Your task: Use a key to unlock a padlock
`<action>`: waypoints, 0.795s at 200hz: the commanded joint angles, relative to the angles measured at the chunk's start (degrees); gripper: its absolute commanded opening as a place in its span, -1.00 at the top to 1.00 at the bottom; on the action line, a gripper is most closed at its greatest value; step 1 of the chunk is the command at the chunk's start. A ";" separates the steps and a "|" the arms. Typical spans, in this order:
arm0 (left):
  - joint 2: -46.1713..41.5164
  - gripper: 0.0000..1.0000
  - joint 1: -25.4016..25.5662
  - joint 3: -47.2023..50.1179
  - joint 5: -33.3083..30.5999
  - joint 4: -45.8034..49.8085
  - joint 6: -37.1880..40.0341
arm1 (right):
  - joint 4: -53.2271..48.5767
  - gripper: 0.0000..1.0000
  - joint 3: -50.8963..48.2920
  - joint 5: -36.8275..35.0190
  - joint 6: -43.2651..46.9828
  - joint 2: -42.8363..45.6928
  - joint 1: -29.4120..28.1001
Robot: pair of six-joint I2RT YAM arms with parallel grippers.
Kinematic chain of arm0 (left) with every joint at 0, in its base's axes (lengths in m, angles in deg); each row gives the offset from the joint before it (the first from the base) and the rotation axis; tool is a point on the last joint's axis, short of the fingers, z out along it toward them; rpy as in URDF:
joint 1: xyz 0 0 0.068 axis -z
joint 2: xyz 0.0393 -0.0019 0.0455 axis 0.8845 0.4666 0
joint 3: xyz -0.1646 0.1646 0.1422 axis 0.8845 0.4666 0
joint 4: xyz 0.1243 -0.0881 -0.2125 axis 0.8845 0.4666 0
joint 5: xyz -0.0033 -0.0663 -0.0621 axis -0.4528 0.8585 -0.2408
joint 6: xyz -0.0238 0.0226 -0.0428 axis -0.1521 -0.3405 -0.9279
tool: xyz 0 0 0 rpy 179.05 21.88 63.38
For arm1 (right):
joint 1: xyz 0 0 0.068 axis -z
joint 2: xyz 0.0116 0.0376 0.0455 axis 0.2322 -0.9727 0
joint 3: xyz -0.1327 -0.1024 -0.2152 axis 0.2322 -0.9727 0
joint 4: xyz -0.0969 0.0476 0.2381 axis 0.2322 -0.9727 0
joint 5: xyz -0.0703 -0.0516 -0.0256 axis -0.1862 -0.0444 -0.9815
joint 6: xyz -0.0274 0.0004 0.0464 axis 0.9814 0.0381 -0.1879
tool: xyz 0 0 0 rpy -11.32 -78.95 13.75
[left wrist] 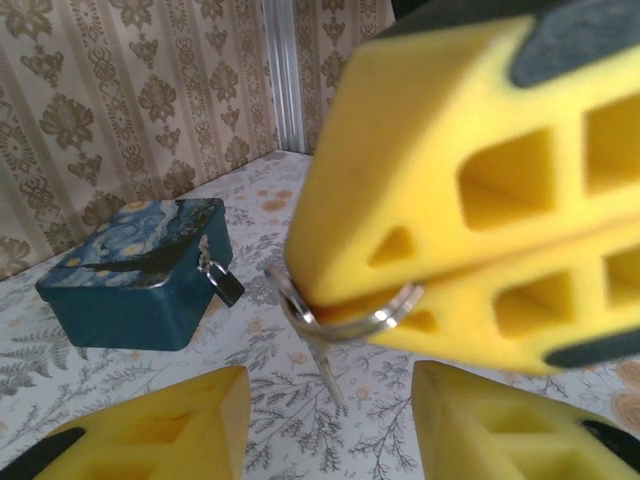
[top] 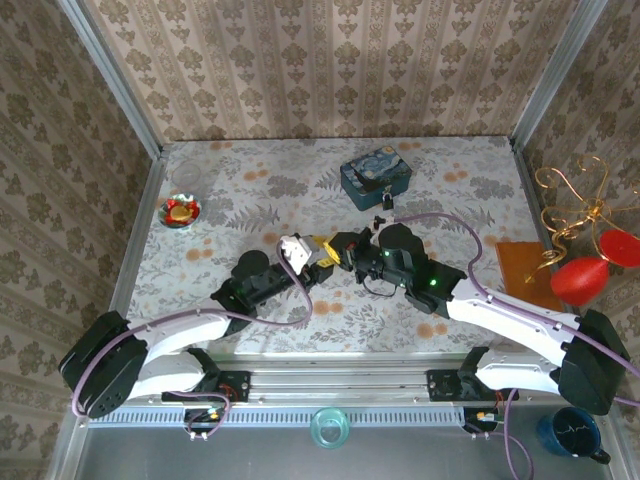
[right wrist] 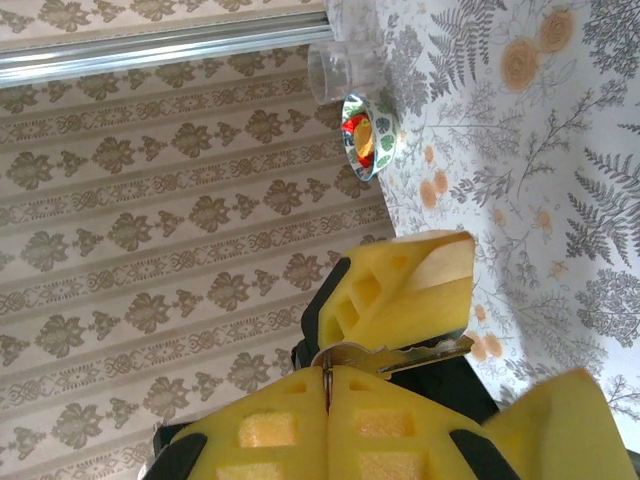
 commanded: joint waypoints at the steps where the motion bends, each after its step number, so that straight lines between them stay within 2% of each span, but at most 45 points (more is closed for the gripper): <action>1: 0.63 0.16 0.27 -1.62 -1.16 -3.07 -0.84 | 1.74 1.00 -0.48 0.43 -1.11 -0.03 -0.59; 20: 0.92 0.23 0.27 -1.81 -1.32 -3.20 -0.87 | 1.81 1.00 -0.65 0.22 -1.25 0.21 -0.97; 61: 0.14 0.55 -0.22 -0.76 -3.72 -4.12 -1.32 | 1.26 1.00 -0.48 -0.65 -1.34 0.25 -1.21; 129: -2.72 0.86 -0.88 0.84 -4.09 -3.19 -2.12 | 0.08 1.00 -0.63 -2.02 -1.95 0.40 -1.83; 159: -3.99 1.00 -2.73 1.54 -4.47 -3.35 -6.26 | -2.16 1.00 0.97 -2.21 -1.51 -0.16 -2.11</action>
